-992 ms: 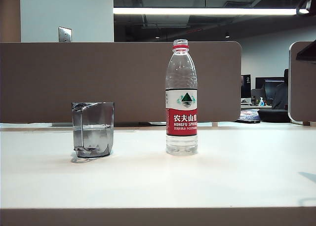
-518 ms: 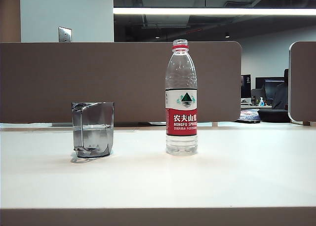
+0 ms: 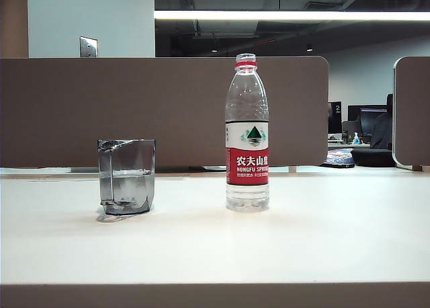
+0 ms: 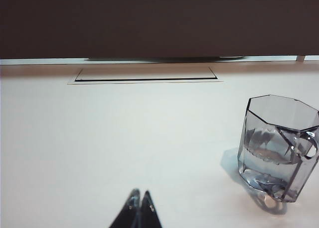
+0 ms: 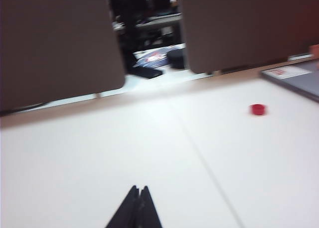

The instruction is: Pick up the mineral water bottle on the table and pour water into the mug until it's half full.

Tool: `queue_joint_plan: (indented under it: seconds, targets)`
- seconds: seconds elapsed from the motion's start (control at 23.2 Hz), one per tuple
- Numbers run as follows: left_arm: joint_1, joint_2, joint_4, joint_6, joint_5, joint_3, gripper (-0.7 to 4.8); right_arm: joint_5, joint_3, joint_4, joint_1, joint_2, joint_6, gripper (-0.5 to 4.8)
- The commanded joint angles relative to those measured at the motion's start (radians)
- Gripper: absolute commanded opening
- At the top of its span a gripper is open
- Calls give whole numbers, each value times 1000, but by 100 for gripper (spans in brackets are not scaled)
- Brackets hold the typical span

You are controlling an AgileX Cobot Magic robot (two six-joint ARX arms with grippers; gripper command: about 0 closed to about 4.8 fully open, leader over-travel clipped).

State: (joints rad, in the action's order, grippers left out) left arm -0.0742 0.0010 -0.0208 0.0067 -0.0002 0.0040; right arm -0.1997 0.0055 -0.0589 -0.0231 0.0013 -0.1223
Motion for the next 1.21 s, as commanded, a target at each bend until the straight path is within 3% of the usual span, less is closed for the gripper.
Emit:
queue_joint_plan:
  seconds: [0.04, 0.26, 1.21]
  targets:
    - [1, 0, 6, 0, 4, 3, -5, 116, -5, 11, 2, -2, 37, -6]
    - [1, 0, 6, 0, 4, 3, -5, 232, -5, -26, 2, -2, 98, -6]
    - [1, 0, 6, 0, 4, 3, -5, 221, -5, -19, 4, -2, 97, -6]
